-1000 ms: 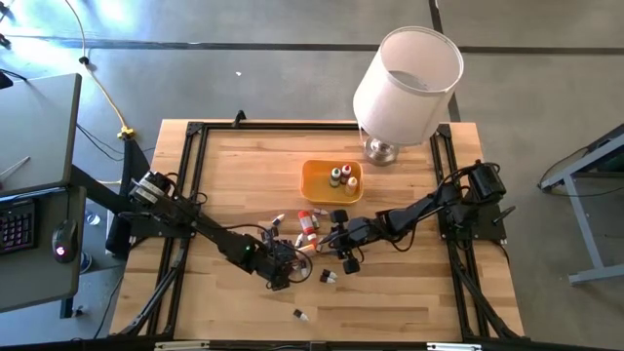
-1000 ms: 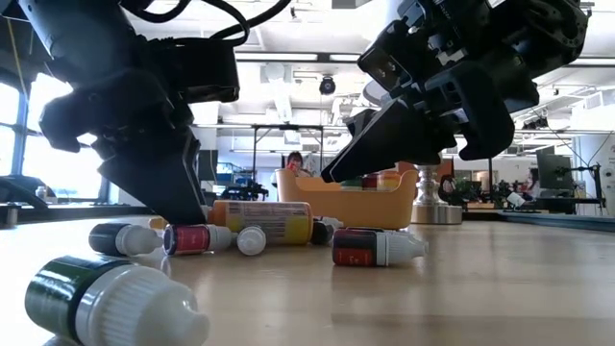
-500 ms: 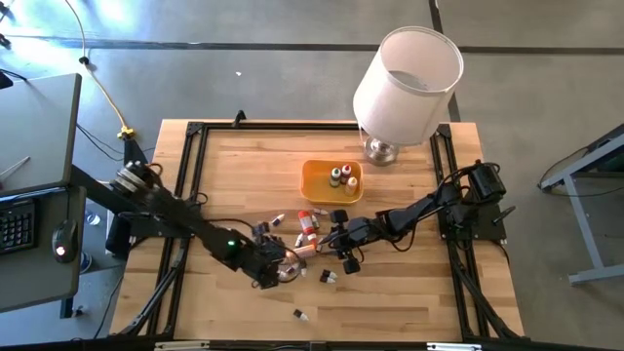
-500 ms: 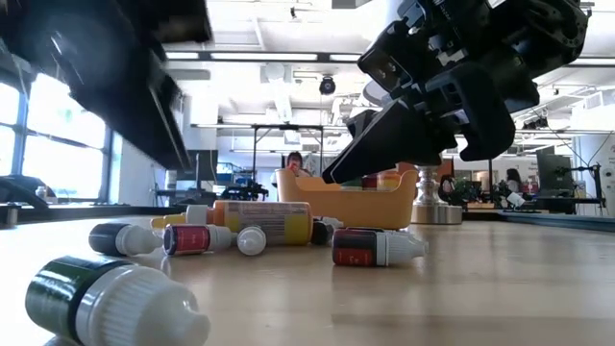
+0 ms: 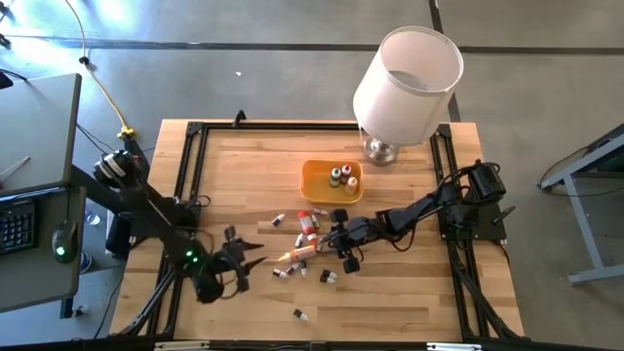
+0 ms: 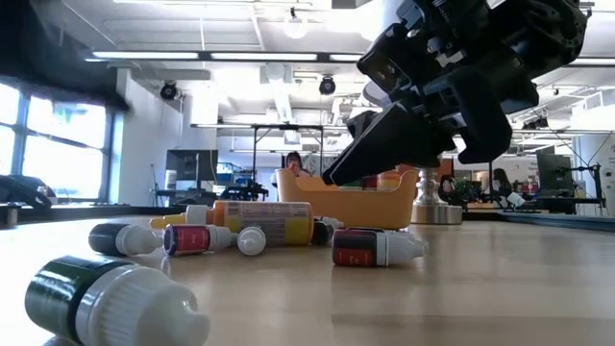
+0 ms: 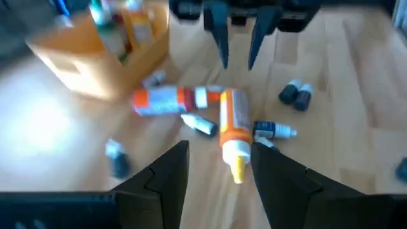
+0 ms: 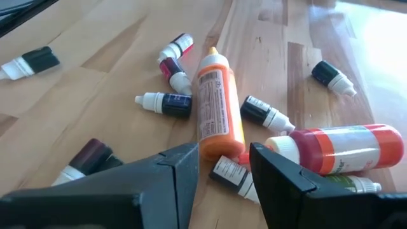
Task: Pick & Place food coloring
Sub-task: Put the large yellow food coloring bottle into the yellow container
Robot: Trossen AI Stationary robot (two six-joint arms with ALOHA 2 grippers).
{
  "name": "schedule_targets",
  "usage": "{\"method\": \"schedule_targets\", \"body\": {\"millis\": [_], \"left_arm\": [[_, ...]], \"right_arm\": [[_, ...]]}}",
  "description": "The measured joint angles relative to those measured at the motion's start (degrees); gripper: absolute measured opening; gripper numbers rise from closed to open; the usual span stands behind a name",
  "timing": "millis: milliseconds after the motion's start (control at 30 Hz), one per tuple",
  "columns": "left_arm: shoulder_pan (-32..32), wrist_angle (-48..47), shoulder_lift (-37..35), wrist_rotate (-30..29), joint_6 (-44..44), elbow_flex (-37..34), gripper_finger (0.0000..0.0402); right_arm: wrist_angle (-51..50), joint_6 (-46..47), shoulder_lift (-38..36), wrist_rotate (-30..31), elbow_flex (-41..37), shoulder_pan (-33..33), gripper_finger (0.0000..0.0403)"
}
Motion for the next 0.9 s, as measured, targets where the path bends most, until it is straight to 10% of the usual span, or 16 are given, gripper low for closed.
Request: {"method": "schedule_targets", "body": {"millis": [267, 900], "left_arm": [[7.05, 39.47, 8.92, 9.97, 13.41, -9.83, 0.0165], [12.36, 40.54, 19.33, 15.95, 17.88, -3.93, 0.0165]], "right_arm": [[0.93, -0.46, 0.0, 0.03, 0.0, -1.02, 0.0133], [0.62, -0.57, 0.0, -0.57, -0.01, -1.15, 0.0133]]}}
